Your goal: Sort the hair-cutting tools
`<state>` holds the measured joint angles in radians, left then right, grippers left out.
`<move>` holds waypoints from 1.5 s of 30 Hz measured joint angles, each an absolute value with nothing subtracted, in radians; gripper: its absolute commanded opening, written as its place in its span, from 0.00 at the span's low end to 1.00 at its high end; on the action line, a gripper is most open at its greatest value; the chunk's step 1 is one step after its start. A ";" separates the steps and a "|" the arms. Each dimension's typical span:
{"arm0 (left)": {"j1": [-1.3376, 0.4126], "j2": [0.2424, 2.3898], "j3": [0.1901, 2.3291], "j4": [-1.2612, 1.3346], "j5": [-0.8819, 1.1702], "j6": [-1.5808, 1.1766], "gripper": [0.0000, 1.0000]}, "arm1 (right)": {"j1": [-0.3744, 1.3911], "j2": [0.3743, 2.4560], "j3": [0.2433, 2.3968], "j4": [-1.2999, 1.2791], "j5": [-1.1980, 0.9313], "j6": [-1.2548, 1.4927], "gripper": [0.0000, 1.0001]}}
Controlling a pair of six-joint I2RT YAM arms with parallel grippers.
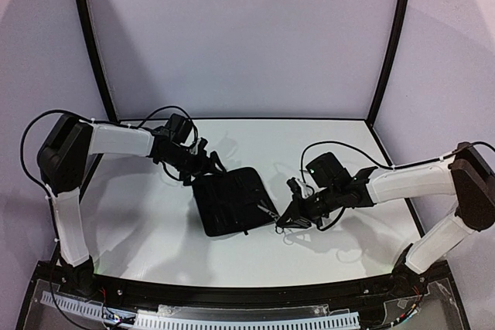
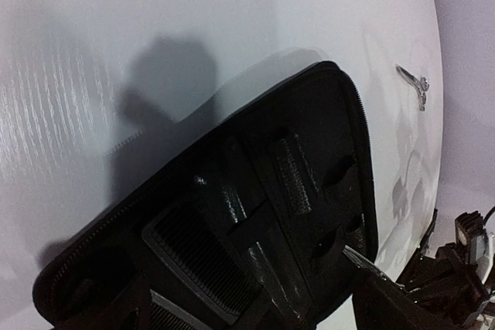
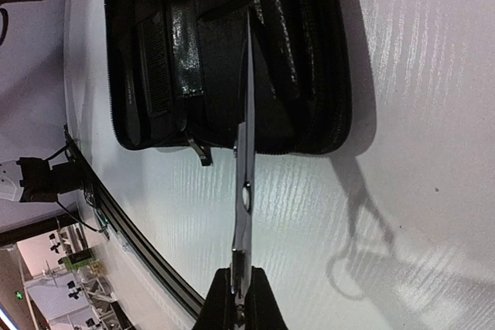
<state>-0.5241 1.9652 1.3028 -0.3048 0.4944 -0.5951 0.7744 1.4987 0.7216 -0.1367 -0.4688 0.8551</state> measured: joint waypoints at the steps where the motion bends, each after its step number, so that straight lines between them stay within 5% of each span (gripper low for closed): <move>1: -0.525 1.965 1.292 -0.298 0.501 -0.598 0.80 | 0.772 1.505 0.722 -0.126 -0.475 0.855 0.00; 27: -0.630 1.755 1.026 -0.281 0.453 -0.642 0.77 | 0.733 1.590 0.722 0.018 -0.615 0.849 0.00; 45: -0.619 1.724 1.264 -0.422 0.302 -0.582 0.86 | 0.685 1.657 0.779 -0.002 -0.593 0.792 0.00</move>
